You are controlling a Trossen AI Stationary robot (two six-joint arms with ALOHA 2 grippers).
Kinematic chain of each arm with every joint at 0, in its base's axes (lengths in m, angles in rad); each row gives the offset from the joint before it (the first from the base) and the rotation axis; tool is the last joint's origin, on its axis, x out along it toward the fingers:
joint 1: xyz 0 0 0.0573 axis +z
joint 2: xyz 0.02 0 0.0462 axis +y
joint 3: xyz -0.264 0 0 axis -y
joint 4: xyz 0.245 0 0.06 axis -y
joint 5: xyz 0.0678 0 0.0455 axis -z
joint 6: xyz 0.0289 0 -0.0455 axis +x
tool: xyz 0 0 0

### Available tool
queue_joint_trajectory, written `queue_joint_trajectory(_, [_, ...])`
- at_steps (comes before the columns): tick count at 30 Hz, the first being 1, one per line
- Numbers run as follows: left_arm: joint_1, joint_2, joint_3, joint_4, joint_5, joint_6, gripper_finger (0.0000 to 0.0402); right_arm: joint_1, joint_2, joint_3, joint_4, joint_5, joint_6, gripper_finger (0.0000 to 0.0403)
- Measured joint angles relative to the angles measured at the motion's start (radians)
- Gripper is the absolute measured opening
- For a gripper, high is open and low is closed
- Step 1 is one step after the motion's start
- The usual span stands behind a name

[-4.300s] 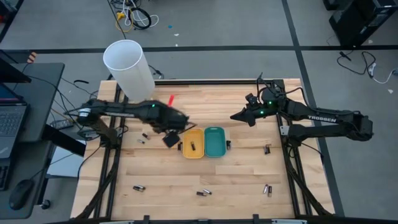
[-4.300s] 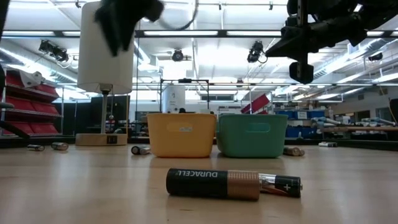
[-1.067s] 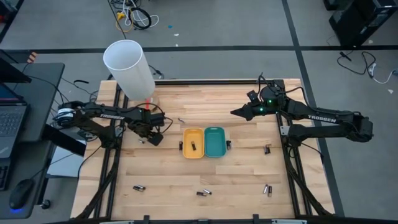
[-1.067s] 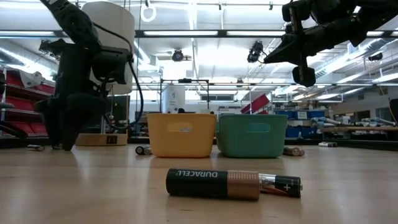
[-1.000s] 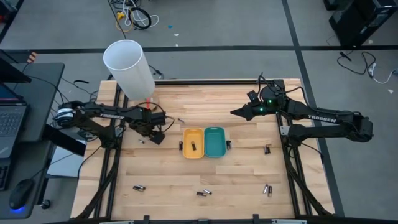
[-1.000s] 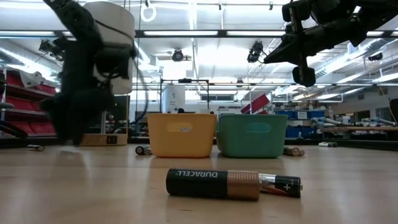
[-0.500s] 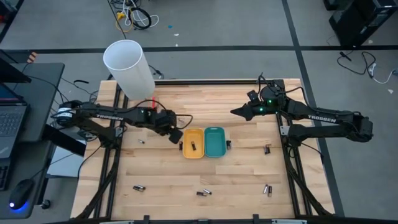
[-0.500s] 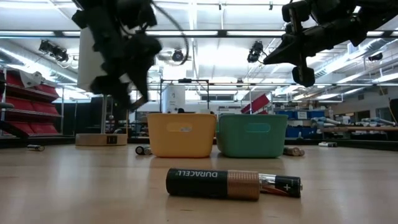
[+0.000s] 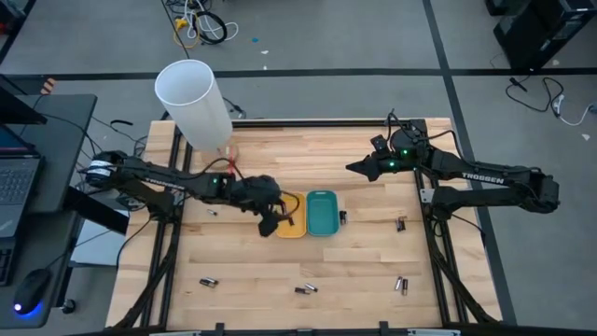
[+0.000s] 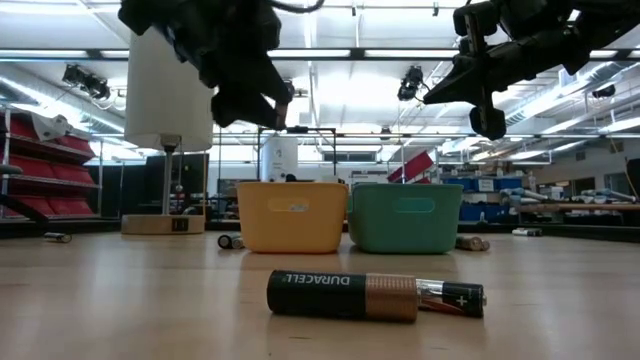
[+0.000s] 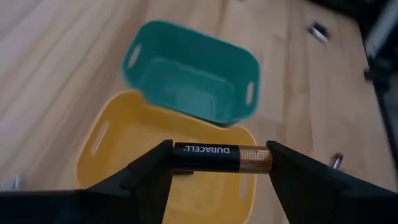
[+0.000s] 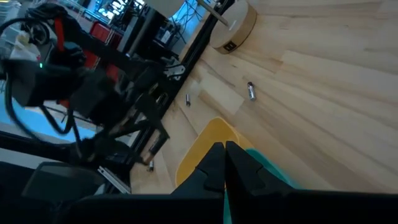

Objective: Sort batteries
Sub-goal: Put the black battery into the yellow bin

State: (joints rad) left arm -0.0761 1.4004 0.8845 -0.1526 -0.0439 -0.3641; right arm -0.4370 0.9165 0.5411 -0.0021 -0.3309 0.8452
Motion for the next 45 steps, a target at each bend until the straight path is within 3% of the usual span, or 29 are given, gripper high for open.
queue_joint_trajectory(6, [-0.025,0.053,0.000,0.036,-0.045,0.123,0.0277,0.010,0.000,0.000,0.000,-0.001,0.010,0.0000])
queue_joint_trajectory(14, [-0.024,0.075,0.001,-0.015,-0.061,0.084,0.0314,0.030,0.000,0.000,-0.001,-0.003,0.016,0.0001])
queue_joint_trajectory(21, [-0.025,0.074,0.001,-0.079,-0.051,0.048,0.0321,0.030,0.000,0.000,-0.008,-0.003,0.016,0.0001])
queue_joint_trajectory(29, [-0.029,0.015,0.018,-0.320,0.004,0.017,0.0321,0.030,0.000,0.000,-0.012,-0.023,0.014,0.0001])
queue_joint_trajectory(37, [-0.031,-0.010,-0.039,-0.372,-0.029,0.044,0.0321,0.096,-0.004,0.000,0.019,-0.129,-0.352,0.0002])
queue_joint_trajectory(45, [-0.045,-0.010,-0.146,-0.294,0.019,0.022,0.0321,0.154,0.013,0.000,-0.014,-0.111,-0.449,0.0002])
